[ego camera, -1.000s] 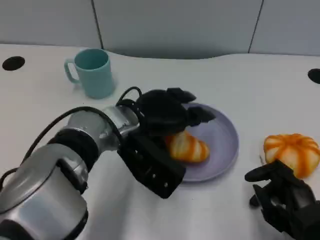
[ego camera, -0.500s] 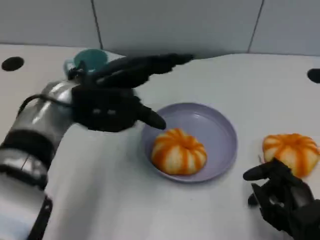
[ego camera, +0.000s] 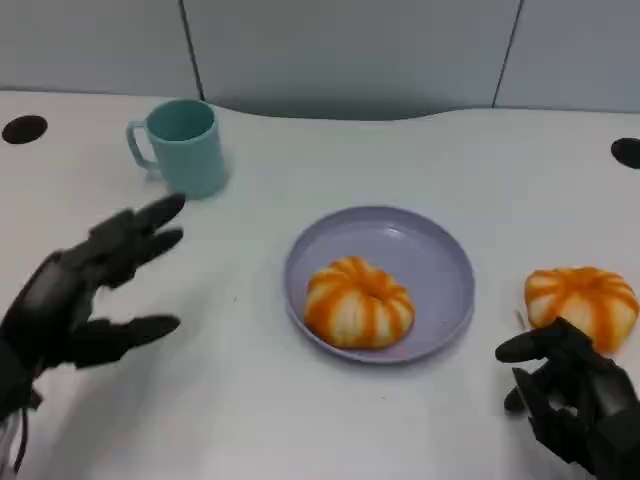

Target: Grasp the bread from the table and place it into the plate.

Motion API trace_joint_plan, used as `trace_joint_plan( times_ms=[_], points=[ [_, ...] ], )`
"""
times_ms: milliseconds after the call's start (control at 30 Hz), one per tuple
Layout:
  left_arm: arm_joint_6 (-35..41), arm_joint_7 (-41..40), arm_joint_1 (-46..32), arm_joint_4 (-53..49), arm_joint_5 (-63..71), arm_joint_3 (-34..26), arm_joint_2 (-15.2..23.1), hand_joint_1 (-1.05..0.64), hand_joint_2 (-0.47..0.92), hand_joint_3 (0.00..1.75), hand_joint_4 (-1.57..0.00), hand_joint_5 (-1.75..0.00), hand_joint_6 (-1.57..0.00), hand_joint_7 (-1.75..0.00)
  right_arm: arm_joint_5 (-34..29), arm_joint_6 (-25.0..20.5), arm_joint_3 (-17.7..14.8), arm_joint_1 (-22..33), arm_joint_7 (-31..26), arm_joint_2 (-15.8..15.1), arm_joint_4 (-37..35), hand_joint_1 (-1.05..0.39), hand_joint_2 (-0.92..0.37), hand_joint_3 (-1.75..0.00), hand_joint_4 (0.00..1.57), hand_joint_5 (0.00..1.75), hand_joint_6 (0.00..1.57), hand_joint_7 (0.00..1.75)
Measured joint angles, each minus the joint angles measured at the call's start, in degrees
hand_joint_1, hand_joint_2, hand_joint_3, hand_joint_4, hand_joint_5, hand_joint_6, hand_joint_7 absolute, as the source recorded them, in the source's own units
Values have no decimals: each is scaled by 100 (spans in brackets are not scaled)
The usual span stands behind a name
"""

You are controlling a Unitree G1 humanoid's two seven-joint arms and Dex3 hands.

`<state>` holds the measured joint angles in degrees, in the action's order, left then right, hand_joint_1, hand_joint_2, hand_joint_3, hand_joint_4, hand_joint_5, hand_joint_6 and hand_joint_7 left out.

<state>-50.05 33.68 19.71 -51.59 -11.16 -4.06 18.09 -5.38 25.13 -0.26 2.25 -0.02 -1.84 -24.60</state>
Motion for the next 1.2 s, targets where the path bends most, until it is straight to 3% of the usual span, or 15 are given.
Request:
trace_joint_plan(
  times_ms=[67,100,133,300,633,1200],
  points=[
    [82,-65,-259,149,-98,-184,-23,-62,92,12,-37,-147,-54,-82,3,2,1,-11,1,3,-5,-20,-92,-47,47,162,42,139],
    [141,-194,-376,181,-116,-257,-48,-62,92,12,-38,-153,-52,-95,18,9,-3,-14,4,3,-20,-20,-92,-47,47,162,42,139],
    [186,-355,-489,208,-84,-302,-78,-58,92,13,-42,-166,-49,-119,30,33,-14,-17,7,2,-56,-21,-92,-47,47,162,43,139],
    [244,-739,-842,245,99,-386,-220,-46,92,13,-51,-174,-37,-170,36,67,-46,-34,21,-4,-125,-21,-92,-47,46,163,43,140],
    [210,-1064,-889,-157,408,-386,-567,-20,92,14,-71,-175,-50,-175,36,281,-102,-118,70,-139,-331,-19,-92,-46,47,160,42,140],
    [216,-1033,-717,-460,698,-218,-590,-33,84,17,-81,-175,-56,-175,-20,296,-112,-172,-2,-284,-428,-21,-92,-46,49,156,43,136]
  ],
)
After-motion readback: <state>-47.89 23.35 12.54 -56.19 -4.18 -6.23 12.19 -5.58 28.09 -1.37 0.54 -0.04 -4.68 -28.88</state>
